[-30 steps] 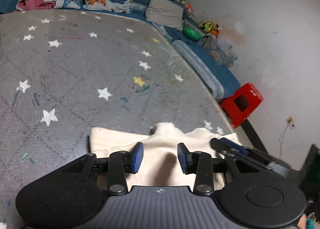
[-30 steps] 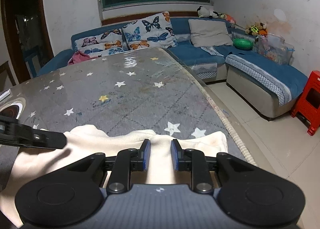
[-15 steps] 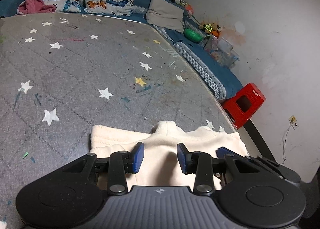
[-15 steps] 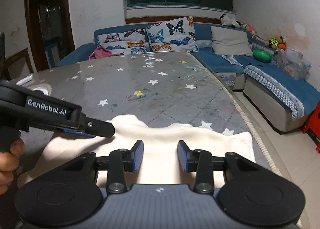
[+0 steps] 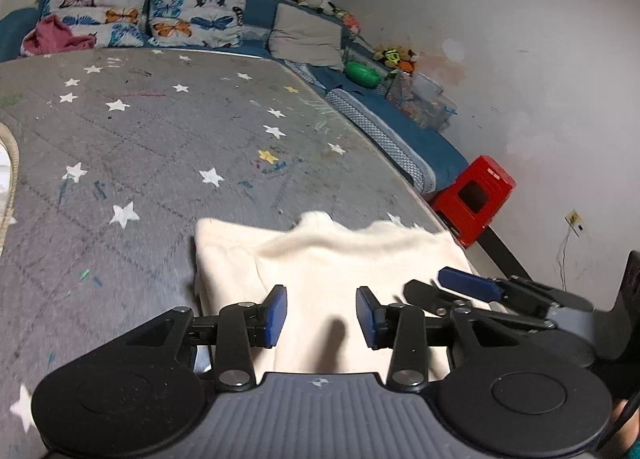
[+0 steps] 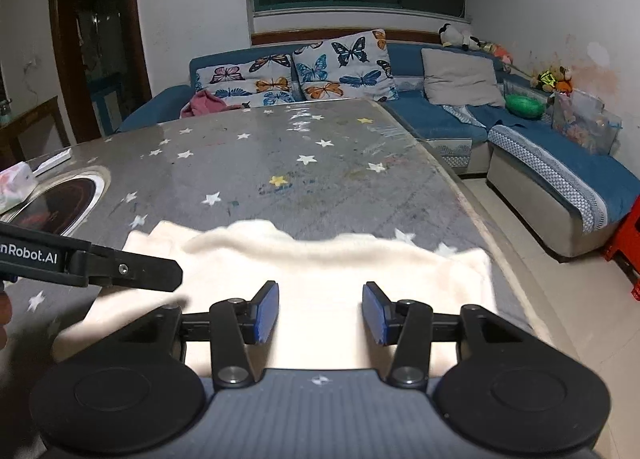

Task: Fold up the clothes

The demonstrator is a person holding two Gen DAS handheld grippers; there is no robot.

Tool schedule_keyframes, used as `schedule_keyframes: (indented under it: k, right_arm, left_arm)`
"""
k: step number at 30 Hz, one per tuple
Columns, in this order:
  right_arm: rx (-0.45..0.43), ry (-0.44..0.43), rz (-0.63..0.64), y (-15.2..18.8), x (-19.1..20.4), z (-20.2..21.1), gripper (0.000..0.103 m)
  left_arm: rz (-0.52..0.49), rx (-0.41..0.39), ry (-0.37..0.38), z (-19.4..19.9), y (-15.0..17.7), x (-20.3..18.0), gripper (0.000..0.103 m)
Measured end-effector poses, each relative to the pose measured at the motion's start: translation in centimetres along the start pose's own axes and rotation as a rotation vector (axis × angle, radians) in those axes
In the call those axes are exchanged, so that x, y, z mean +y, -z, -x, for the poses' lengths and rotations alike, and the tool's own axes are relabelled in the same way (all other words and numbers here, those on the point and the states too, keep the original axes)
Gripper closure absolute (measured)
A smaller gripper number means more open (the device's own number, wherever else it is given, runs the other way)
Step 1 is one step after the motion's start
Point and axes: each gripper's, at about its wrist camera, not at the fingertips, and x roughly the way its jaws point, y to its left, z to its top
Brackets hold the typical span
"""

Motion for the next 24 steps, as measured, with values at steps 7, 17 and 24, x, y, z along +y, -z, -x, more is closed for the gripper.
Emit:
schedule_keyframes:
  k: [7, 17, 24]
  right_arm:
    - [-0.015, 0.039, -0.034, 3.0, -1.0, 4.4, 0.056]
    - [0.016, 0.07, -0.088, 5.5, -2.7, 5.3, 0.057]
    - [-0.034, 0.03, -0.045, 3.9, -1.1, 5.6, 0.056]
  left_arm:
    - [-0.073, -0.007, 0.006, 2.1, 3.1, -1.1, 0.062]
    - [-0.086, -0.018, -0.002, 3.0, 4.8, -1.2, 0.061]
    - [-0.066, -0.032, -0.024, 3.8, 4.7, -0.9, 0.061]
